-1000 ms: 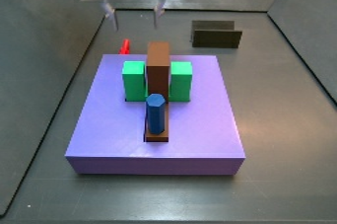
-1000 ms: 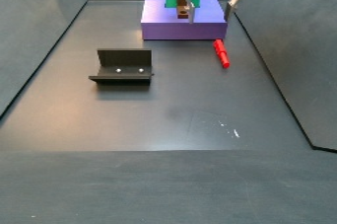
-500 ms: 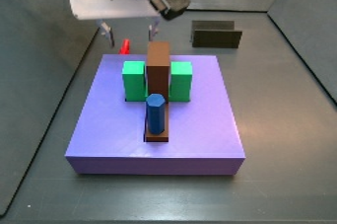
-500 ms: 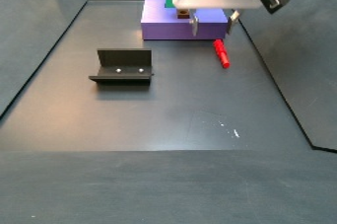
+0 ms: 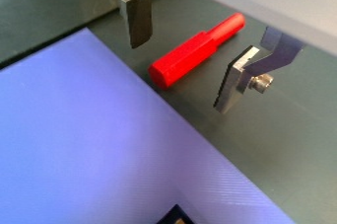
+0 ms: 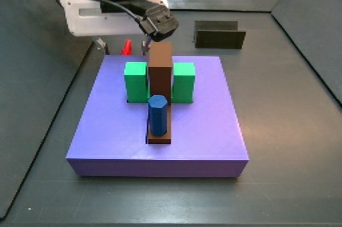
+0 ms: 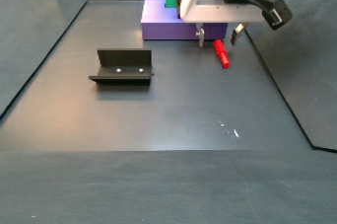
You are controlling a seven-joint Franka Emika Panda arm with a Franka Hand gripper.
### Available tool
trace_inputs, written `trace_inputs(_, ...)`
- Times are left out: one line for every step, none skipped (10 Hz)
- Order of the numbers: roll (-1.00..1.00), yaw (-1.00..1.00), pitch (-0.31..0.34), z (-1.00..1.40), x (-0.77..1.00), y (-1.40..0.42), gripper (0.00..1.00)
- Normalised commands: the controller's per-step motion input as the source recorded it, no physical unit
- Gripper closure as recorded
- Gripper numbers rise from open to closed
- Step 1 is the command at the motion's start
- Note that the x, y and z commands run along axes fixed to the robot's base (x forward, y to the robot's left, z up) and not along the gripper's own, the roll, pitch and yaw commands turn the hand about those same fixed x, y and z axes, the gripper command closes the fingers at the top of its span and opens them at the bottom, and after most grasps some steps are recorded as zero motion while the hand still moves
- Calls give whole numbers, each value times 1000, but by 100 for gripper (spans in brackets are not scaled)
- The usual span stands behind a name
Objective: Pick up the red object. Move up. Place the red object on the fixture. Regrasp the red object. Move to above the board. Insert the red object.
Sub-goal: Pick up the red object.
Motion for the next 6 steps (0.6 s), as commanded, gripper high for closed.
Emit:
trace_inputs(0, 0, -24, -51, -3, 0, 0)
trace_inputs(0, 0, -44, -60, -17, 0, 0)
trace_inputs(-9, 0, -51, -46, -29, 0, 0)
trace_inputs(-16, 0, -87, -129, -54, 0, 0)
trace_inputs(0, 0, -103, -189, -83, 0, 0)
trace_inputs(-1, 0, -103, -171, -86, 0, 0)
